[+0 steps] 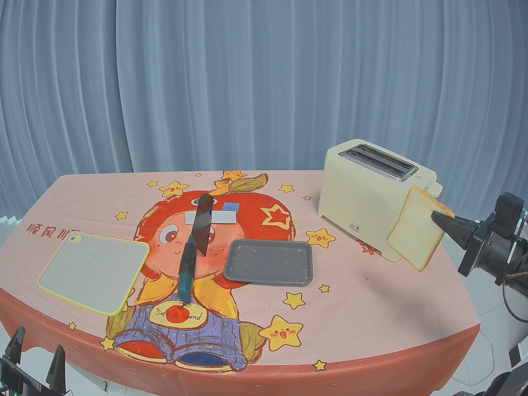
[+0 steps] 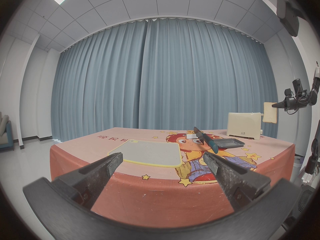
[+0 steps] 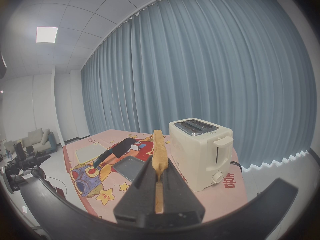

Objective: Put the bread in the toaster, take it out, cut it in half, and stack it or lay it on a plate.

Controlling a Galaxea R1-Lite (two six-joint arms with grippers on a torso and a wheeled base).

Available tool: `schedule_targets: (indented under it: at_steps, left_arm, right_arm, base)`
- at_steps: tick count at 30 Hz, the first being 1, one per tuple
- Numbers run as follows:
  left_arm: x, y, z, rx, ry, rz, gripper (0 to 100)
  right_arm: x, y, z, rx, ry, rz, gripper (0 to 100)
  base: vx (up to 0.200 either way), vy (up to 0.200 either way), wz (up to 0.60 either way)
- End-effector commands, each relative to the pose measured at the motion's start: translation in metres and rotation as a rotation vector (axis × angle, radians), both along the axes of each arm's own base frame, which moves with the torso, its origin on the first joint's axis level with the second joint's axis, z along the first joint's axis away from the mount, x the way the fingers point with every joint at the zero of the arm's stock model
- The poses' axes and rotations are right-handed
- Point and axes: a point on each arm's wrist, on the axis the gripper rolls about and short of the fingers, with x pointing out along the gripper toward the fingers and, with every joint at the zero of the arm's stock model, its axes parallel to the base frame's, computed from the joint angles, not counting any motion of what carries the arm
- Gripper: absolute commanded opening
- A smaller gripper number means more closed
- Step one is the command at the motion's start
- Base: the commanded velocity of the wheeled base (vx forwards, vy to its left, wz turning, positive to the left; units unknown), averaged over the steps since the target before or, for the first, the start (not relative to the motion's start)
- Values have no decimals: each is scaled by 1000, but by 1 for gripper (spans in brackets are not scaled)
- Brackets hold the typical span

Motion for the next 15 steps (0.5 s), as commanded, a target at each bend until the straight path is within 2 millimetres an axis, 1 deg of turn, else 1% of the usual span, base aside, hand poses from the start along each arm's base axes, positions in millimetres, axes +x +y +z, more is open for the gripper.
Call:
schedule_targets:
  at_steps: [1,15]
  left_arm:
    - [1,0,-5,-1,10,0,100]
    - [1,0,-5,-1,12,0,100]
  right_arm:
    - [1,1,-1,-3,4,2,0]
    - [1,1,-2,-5,6,2,0]
  base:
    - [0,0,0]
    - [0,0,0]
